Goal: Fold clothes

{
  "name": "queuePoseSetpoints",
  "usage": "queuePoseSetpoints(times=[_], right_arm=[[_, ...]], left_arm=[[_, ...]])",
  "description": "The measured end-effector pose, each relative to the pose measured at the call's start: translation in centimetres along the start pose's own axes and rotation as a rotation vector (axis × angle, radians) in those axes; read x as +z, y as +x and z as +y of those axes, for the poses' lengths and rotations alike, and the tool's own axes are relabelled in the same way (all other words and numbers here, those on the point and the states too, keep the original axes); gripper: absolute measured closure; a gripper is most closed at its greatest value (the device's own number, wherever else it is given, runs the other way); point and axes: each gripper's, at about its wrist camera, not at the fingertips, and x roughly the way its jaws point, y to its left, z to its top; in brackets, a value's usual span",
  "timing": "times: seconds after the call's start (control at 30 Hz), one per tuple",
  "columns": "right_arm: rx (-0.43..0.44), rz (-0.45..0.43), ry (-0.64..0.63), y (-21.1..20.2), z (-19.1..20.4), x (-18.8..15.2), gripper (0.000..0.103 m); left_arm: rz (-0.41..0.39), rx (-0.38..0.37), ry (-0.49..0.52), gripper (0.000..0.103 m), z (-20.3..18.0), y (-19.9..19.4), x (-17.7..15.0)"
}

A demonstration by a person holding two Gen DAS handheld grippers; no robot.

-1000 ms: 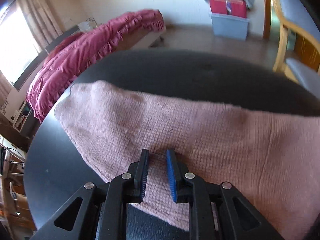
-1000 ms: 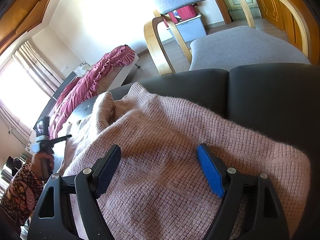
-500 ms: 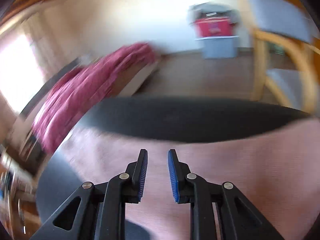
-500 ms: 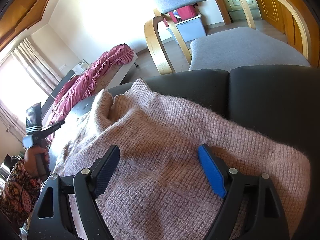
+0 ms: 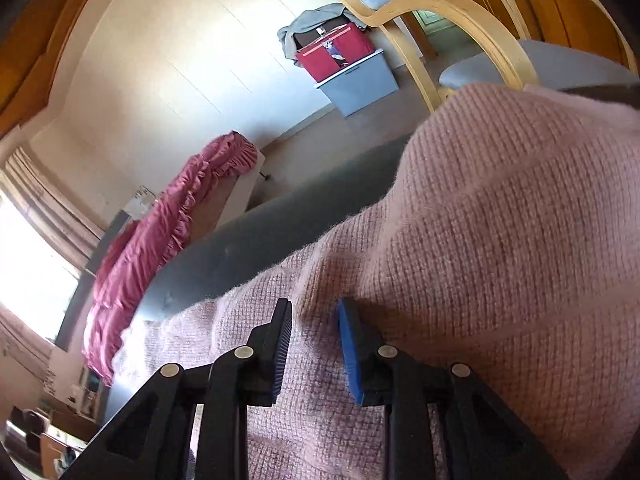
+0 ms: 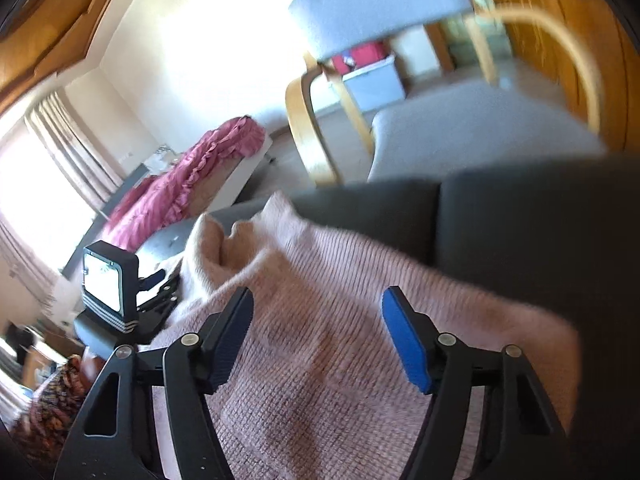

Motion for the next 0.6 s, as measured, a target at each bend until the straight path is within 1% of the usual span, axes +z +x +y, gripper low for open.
queuePoseSetpoints(times=[0.07, 0.17, 0.23, 0.33, 0.47, 0.53, 0.6], right_arm=[[-0.031, 0.029, -0.057, 1.5, 1.3, 1.2, 0.035], [-0.078, 0.073, -0.141, 3.9, 3.2, 3.0, 0.035], [-0.109, 0.103, -0.198, 5.4, 4.5, 4.3, 0.035], [-0.156, 0.147, -0.283, 7.7, 6.5, 6.1, 0.035], [-0.195, 0.222, -0.313, 11.3, 7.3, 6.7, 0.035], [-0.235, 0.252, -0.328, 12.5, 7.4, 6.7, 0.035], [-0.253, 0.274, -0.336, 13.2, 7.2, 6.6, 0.035]], left_arm=[[0.003, 0.025, 0.017, 0.08, -0.6, 0.3, -0.2], [0.005, -0.015, -0.021, 0.08, 0.4, -0.1, -0.7], [0.005, -0.045, -0.052, 0.079, 1.4, 0.5, -1.0], [0.004, -0.06, -0.067, 0.079, 1.9, 0.8, -1.1], [0.002, -0.073, -0.079, 0.079, 2.2, 0.9, -1.2], [0.002, -0.08, -0.085, 0.079, 2.2, 0.9, -1.3], [0.002, -0.088, -0.092, 0.079, 2.3, 0.9, -1.4]])
